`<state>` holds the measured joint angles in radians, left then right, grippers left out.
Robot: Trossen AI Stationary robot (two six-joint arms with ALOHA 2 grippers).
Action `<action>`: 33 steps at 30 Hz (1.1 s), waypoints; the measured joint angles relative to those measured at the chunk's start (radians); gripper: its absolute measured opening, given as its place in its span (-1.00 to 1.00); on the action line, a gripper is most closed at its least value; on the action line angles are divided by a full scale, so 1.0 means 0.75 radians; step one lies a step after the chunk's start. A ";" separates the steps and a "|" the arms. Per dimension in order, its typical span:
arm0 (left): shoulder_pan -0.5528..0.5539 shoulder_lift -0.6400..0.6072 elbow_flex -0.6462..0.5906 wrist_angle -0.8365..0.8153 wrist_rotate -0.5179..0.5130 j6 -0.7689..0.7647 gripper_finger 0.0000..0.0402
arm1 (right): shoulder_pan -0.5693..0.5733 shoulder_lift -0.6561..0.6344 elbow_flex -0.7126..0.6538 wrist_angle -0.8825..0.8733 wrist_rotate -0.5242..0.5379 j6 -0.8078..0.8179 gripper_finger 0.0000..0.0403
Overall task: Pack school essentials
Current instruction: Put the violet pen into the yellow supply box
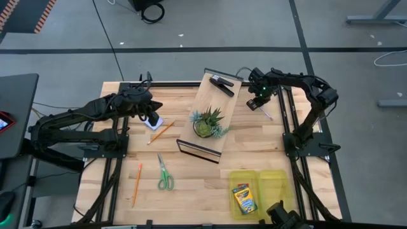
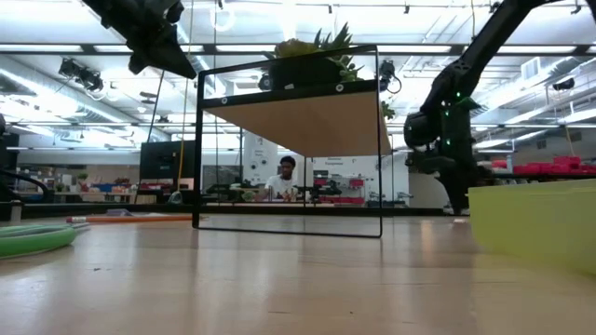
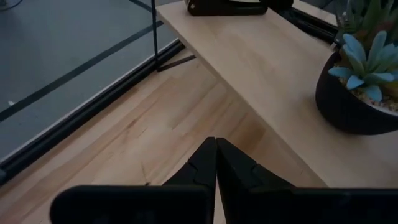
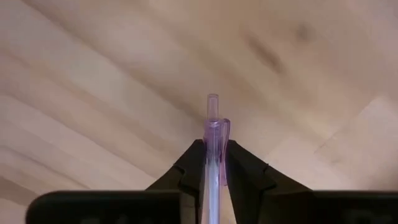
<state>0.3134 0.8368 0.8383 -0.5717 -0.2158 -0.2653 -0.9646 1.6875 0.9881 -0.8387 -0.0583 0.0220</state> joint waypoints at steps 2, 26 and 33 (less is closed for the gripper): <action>0.000 0.000 0.000 -0.001 -0.001 0.019 -0.94 | 0.000 -0.021 0.003 0.005 -0.005 0.002 -0.70; -0.003 0.001 0.000 0.216 0.106 -0.013 -0.84 | 0.091 -0.319 0.003 -0.048 -0.200 0.227 -0.70; -0.003 0.001 0.000 0.215 0.105 -0.014 -0.85 | 0.163 -0.456 0.004 -0.049 -0.202 0.392 -0.70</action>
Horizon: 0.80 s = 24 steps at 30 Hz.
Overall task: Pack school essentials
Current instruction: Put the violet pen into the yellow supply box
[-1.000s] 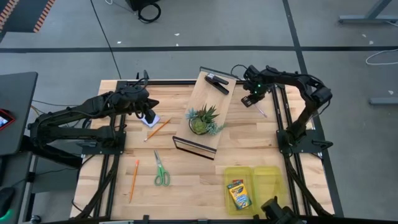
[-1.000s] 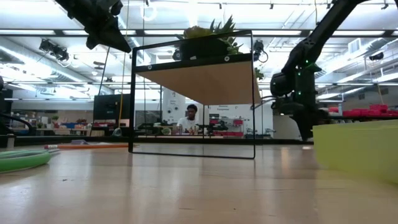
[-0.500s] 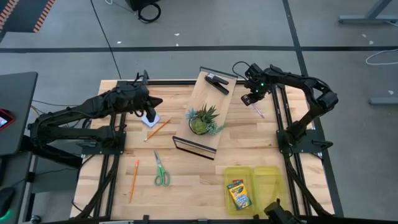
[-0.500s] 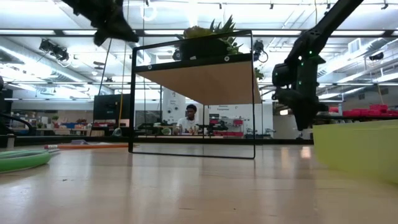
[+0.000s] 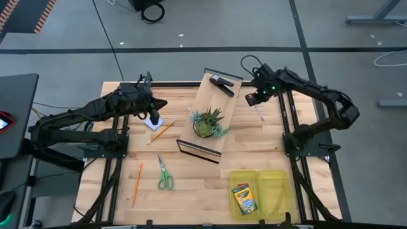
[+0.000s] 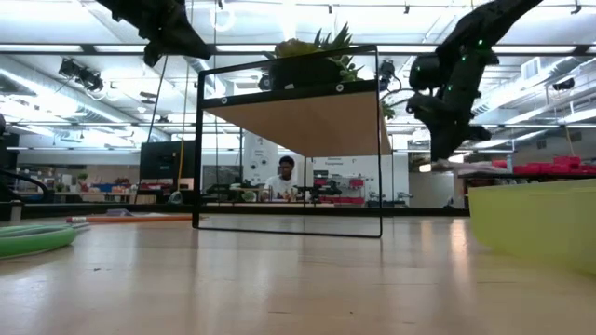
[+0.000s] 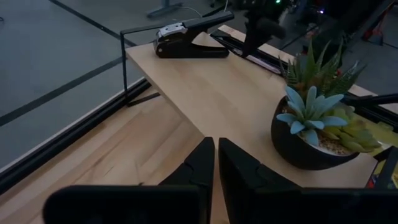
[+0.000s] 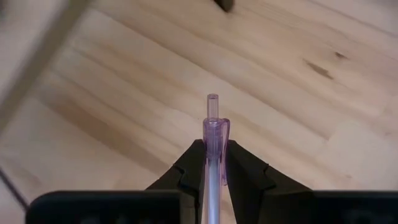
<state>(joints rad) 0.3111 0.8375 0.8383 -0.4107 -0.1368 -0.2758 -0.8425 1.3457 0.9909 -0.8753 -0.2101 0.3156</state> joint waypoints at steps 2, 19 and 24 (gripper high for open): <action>0.000 0.000 0.000 0.000 0.000 -0.001 -0.84 | 0.023 -0.033 0.000 -0.002 -0.014 0.038 -0.70; 0.016 0.000 0.000 0.006 -0.001 -0.035 -0.85 | 0.322 -0.314 0.001 -0.037 -0.045 0.383 -0.70; 0.036 0.000 0.000 0.006 -0.001 -0.035 -0.81 | 0.466 -0.344 0.001 -0.037 0.008 0.565 -0.70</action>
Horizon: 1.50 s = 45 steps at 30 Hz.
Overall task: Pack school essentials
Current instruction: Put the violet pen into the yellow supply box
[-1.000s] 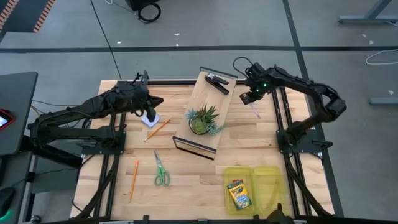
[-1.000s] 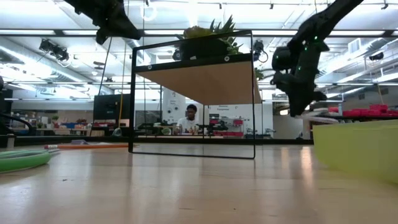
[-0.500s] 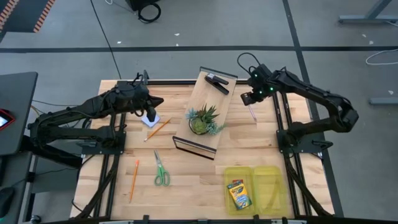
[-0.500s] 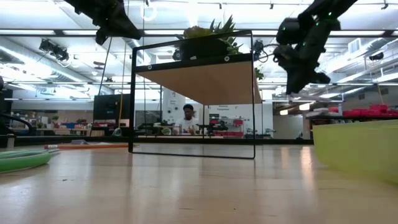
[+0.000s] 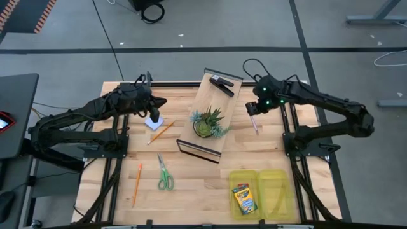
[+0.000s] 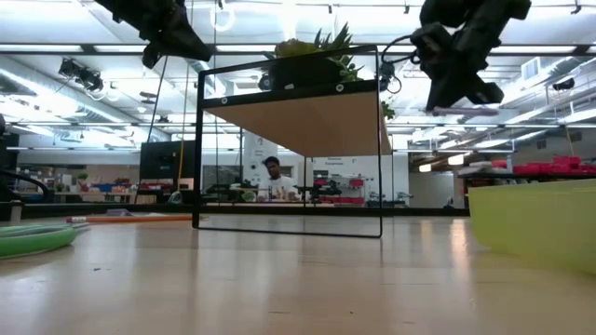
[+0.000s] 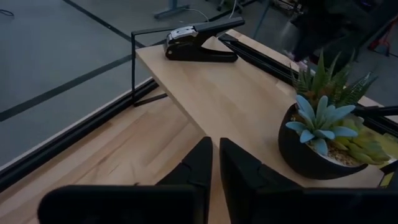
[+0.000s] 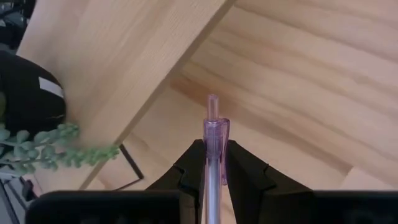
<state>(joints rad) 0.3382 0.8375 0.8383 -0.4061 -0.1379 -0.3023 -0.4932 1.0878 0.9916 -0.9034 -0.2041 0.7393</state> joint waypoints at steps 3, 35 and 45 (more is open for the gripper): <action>0.003 0.000 0.000 0.000 0.000 -0.001 -0.80 | 0.106 0.001 0.000 -0.001 0.049 0.108 -0.70; 0.003 -0.001 0.000 -0.001 0.001 -0.032 -0.77 | 1.039 0.183 0.002 -0.069 0.841 1.020 -0.70; 0.001 -0.001 0.000 -0.002 0.007 -0.032 -0.80 | 1.256 0.322 0.001 -0.063 0.898 1.299 -0.70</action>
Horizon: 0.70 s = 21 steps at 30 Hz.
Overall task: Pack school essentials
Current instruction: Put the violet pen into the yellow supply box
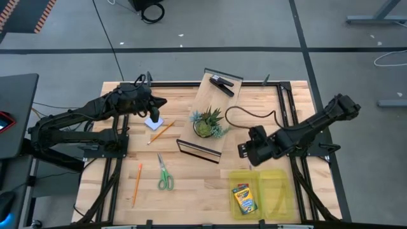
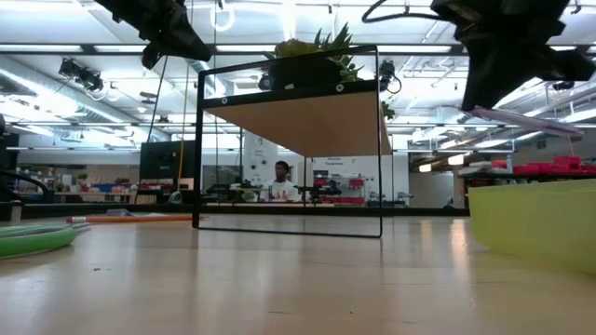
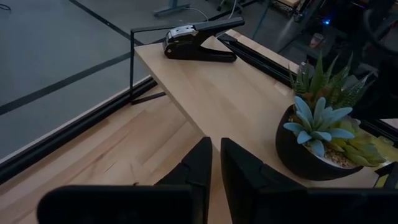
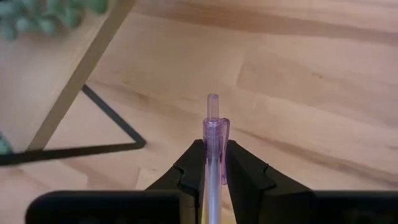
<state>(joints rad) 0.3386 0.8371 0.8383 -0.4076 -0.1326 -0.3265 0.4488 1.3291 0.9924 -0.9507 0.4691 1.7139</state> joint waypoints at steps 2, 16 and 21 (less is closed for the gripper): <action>0.000 0.000 0.000 0.000 0.007 0.000 -0.79 | 0.046 0.010 0.000 0.000 0.025 0.061 -0.70; 0.000 0.000 0.000 -0.002 0.023 0.000 -0.76 | 0.241 0.151 0.000 0.074 0.057 0.295 -0.70; 0.000 0.000 0.000 -0.012 0.035 0.000 -0.77 | 0.298 0.164 0.000 0.082 0.040 0.378 -0.70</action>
<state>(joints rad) 0.3386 0.8371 0.8383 -0.4163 -0.1062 -0.3267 0.6723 1.4518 0.9924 -0.8892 0.4993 1.9976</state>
